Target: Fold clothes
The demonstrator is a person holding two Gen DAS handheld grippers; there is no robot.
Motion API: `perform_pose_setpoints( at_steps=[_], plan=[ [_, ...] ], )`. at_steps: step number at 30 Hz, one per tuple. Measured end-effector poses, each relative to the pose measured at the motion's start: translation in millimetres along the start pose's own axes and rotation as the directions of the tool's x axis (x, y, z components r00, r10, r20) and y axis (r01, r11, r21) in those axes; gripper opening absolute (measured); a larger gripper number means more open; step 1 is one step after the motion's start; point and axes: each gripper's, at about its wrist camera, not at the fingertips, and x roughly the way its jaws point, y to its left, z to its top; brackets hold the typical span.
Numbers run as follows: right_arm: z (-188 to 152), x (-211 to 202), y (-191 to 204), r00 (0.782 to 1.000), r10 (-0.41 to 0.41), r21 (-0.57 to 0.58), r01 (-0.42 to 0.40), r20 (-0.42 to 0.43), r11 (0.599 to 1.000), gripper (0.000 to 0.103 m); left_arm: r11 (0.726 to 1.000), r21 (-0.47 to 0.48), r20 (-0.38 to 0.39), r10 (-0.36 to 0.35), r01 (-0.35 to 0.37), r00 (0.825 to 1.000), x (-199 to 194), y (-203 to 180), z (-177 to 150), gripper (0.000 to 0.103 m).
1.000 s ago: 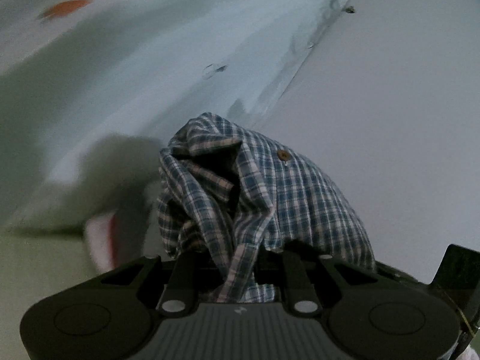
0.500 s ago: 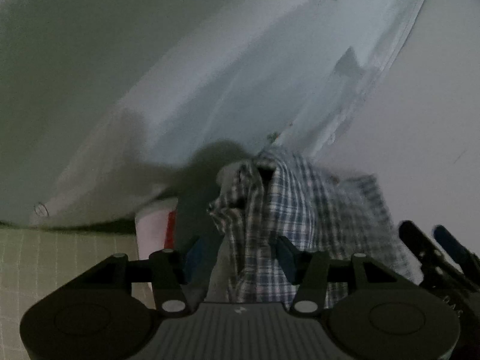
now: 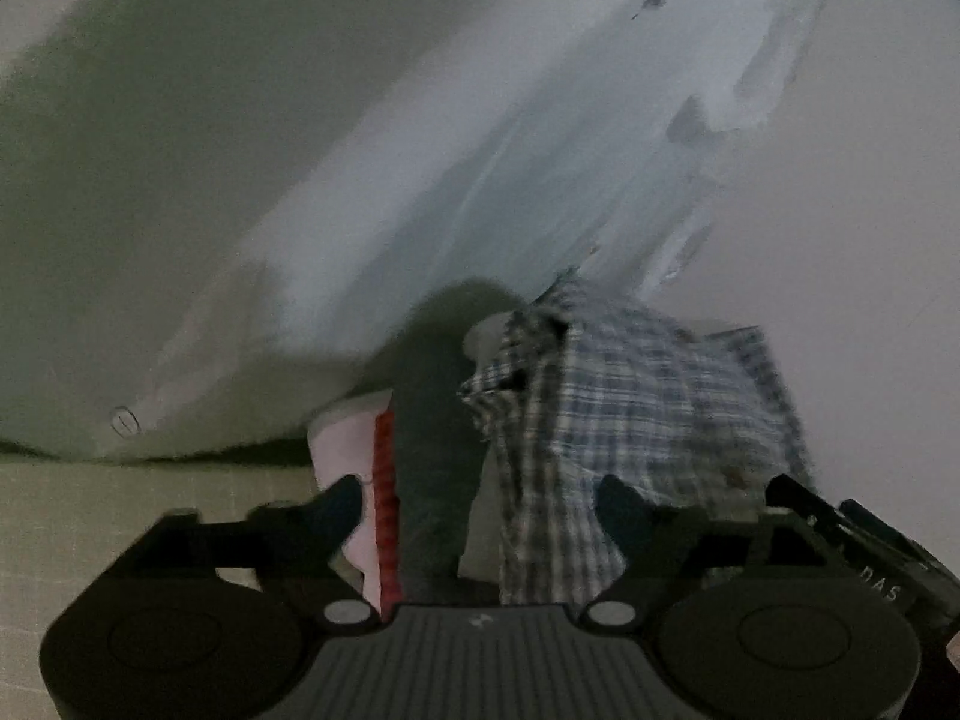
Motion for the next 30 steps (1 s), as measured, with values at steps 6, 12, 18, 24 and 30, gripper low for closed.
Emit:
perform_pose_setpoints(
  at_steps=[6,12,18,24,30],
  plan=[
    [-21.9,-72.6,-1.1,0.999,-0.006,0.044,0.007,-0.037,0.999,0.102,0.986,0.162,0.097,0.036,-0.051,0.995,-61.6,-21.6,-31.5,0.101],
    [-48.7,-136.7,11.0,0.996,0.016,0.046,-0.012,-0.086,0.999,0.102,0.988,0.155,0.079,0.013,-0.025,0.997,-115.9,-22.3,-73.9,0.101],
    [-77.8,-173.9,17.6,0.99,0.0,0.055,0.008,-0.144,0.998,0.103,0.974,0.224,0.006,-0.021,0.02,1.0,-149.8,-23.2,-120.4,0.103],
    [-107.3,-205.3,23.6,0.979,-0.017,0.061,0.03,-0.204,0.998,0.103,0.957,0.291,-0.045,0.015,-0.001,0.999,-165.4,-23.0,-149.5,0.103],
    [-132.5,-234.3,27.8,0.967,-0.029,0.065,0.047,-0.254,0.997,0.103,0.949,0.316,-0.072,0.01,0.013,0.997,-178.1,-20.1,-168.2,0.103]
  ],
)
